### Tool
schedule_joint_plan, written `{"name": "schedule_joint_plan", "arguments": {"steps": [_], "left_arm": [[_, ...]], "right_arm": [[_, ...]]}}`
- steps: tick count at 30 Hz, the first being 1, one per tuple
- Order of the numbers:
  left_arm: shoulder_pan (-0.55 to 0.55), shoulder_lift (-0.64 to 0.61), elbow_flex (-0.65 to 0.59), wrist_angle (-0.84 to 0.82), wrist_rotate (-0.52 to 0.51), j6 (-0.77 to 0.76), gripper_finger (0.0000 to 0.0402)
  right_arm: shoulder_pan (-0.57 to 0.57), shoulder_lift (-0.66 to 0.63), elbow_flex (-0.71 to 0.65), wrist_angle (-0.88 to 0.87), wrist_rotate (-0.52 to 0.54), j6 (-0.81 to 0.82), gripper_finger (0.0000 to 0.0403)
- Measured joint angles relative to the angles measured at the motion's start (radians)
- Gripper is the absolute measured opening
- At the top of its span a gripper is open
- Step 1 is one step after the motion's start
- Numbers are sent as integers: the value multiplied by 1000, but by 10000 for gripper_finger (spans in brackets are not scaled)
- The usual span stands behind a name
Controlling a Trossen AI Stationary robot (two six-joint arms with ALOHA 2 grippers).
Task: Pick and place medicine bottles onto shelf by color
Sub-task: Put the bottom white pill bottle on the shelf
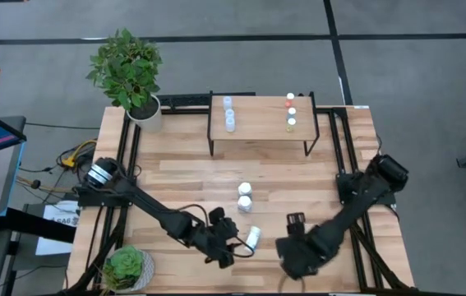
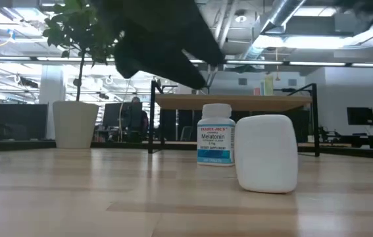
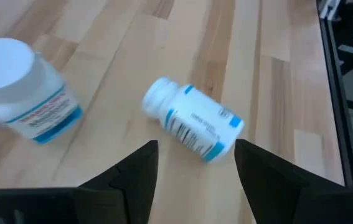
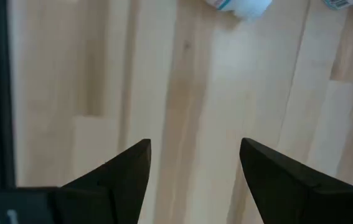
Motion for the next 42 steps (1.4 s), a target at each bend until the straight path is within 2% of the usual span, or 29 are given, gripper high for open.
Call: {"name": "schedule_joint_plan", "arguments": {"steps": [5,9,16,24,42], "left_arm": [[-4,95,97,-2,-3,-38,199],[-4,163,180,-67,-27,-62,199],[-1,211,271,-166,-70,-108,199],[4,219,270,-234,-24,-187,199],[-2,220,269,-343,41,-207,199]], "right_arm": [[105,-37,1,11,28,138,271],[176,-55,1,22,56,228,271],[244,-60,1,39,74,286,271],[254,-60,0,44,86,280,271],[227,-59,0,91,113,275,271]]}}
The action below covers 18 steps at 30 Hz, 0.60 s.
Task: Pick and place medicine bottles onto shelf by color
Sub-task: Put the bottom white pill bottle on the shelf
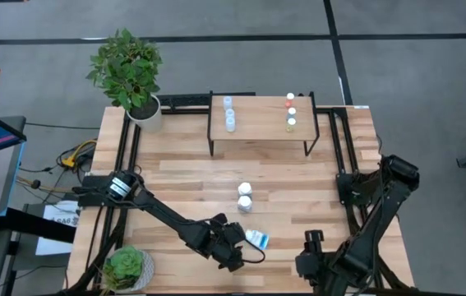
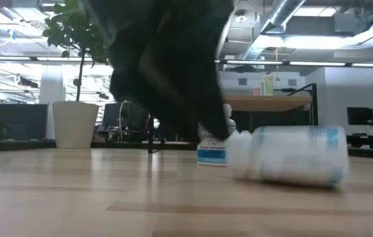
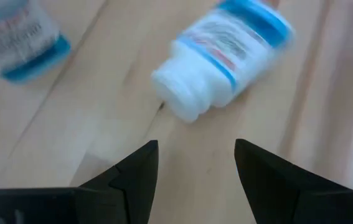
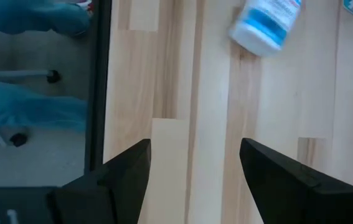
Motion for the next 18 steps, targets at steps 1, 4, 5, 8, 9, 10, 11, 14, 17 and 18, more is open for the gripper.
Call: {"name": "schedule_joint_plan", "arguments": {"steps": [1,4,5,8,9,10,11,14,17,18], "left_arm": [[-1,-2,2,-2,-7,-6,199],[-6,4,-3,-23,-15,-18,199],[-7,4,-3,-21,-15,-18,199],[-7,2,-1,-16,-22,-18,199],[-7,2,-1,-18,-23,-18,199],[-6,2,-1,-21,-23,-17,199],[-6,2,-1,-21,-23,-10,199],[-8,2,-1,-28,-14,24,199],[-13,2,-1,-28,17,56,199],[-15,2,-1,-28,22,65,199]], "right_arm": [[-3,0,0,0,0,0,271],[-16,0,0,3,20,1,271],[-21,5,0,8,41,8,271],[-40,25,-6,11,112,53,271],[-51,33,-13,12,135,72,271],[-59,40,-22,8,155,91,271],[-65,48,-35,3,159,108,271],[-98,78,-68,8,160,121,271],[-135,97,-100,54,191,116,271],[-148,102,-106,68,202,97,271]]}}
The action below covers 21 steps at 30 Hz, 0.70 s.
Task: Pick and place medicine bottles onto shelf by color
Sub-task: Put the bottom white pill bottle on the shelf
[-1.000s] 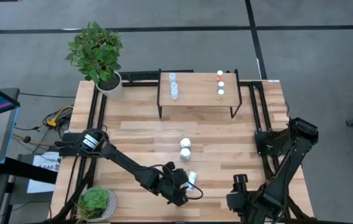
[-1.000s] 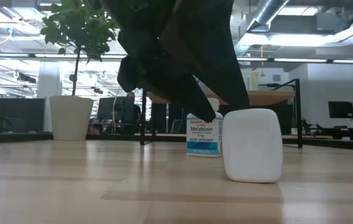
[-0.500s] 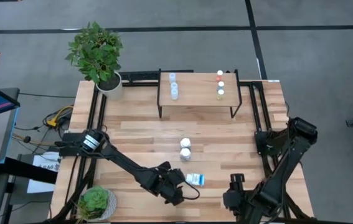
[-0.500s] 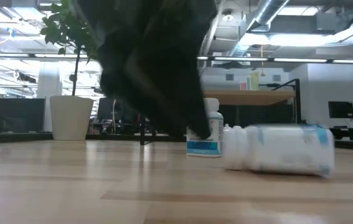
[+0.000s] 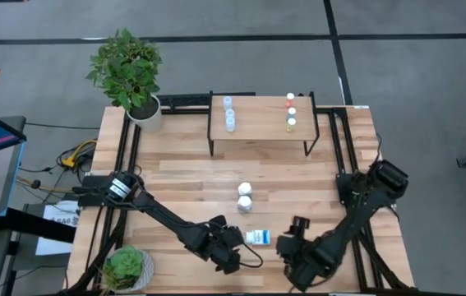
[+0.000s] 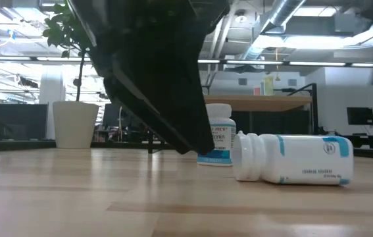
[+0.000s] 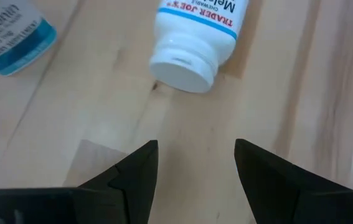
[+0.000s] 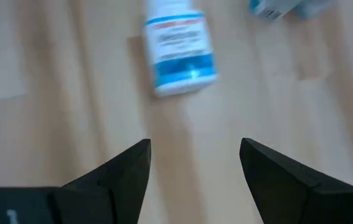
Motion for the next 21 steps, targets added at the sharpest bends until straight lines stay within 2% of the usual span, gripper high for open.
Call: {"name": "schedule_joint_plan", "arguments": {"steps": [10,17,21], "left_arm": [[-10,-1,0,1,3,40,199],[-10,-2,0,1,1,39,199],[-11,-2,0,2,1,38,199]], "right_arm": [[-90,7,-35,202,6,-317,270],[-85,5,-137,233,5,-329,270],[-30,5,-165,173,1,-256,270]]}}
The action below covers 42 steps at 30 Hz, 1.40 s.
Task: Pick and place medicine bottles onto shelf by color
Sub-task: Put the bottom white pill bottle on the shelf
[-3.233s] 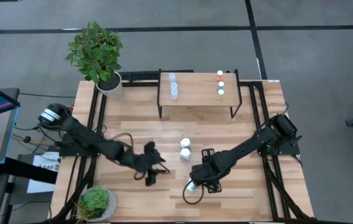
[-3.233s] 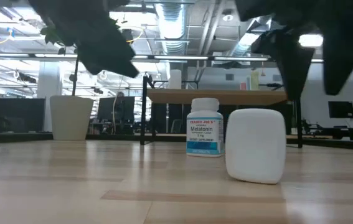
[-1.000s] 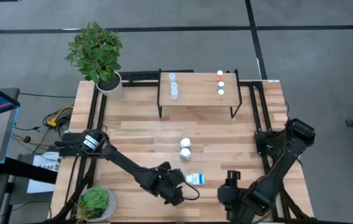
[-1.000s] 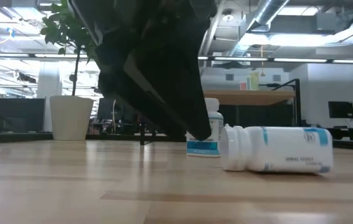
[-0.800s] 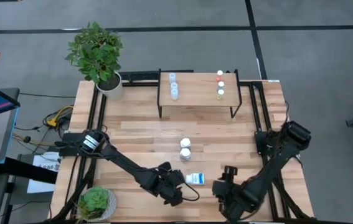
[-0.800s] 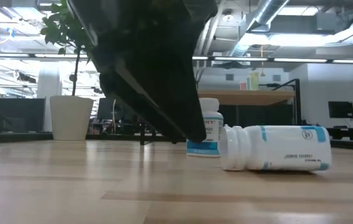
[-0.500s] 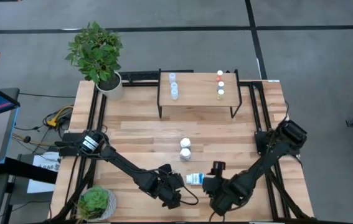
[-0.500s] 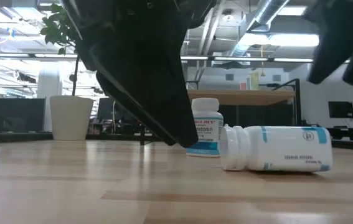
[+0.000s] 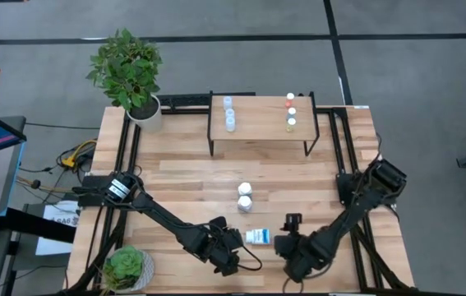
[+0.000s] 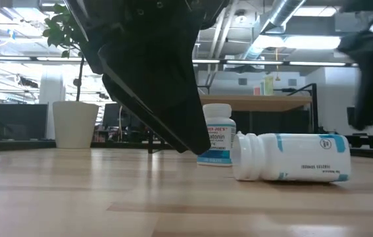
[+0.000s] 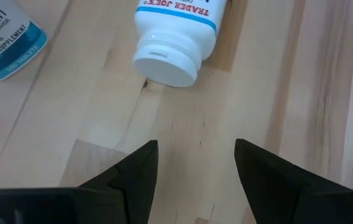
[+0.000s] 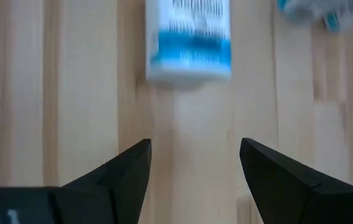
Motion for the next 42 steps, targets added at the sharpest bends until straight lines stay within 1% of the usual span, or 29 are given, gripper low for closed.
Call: {"name": "schedule_joint_plan", "arguments": {"steps": [3,5,8,11,14,16,18,20,22,26,28,30,33,35,38,42], "left_arm": [[0,0,0,0,0,0,199],[0,0,0,0,0,-1,199],[0,0,0,0,0,-1,199],[0,0,0,0,4,3,199],[0,0,0,8,28,6,199],[0,0,0,12,36,8,199],[0,0,0,22,48,8,199],[0,-1,0,23,56,8,199],[0,-1,0,22,69,8,199],[0,-1,0,22,78,7,199],[0,-1,0,22,78,7,199],[0,-1,0,25,75,7,199],[1,-1,0,40,68,8,199],[1,-1,0,55,59,21,199],[1,-2,0,63,32,49,199],[10,-2,0,62,32,62,199]], "right_arm": [[56,-8,-3,-86,10,85,270],[98,-30,-3,-155,46,162,270],[174,-84,-3,-292,128,332,270],[253,-162,-5,-412,259,519,270],[323,-248,-61,-394,406,642,270],[343,-306,-135,-313,419,685,270],[347,-359,-235,-161,408,689,269],[339,-407,-344,42,375,646,269],[321,-443,-449,290,342,539,269],[259,-490,-601,811,291,189,269],[206,-494,-642,987,252,32,269],[143,-489,-657,1050,238,-26,269],[50,-448,-652,1050,194,-44,269],[8,-420,-637,1046,164,-60,269],[-11,-373,-598,1055,151,-110,269],[-13,-305,-530,1039,152,-144,266]]}}
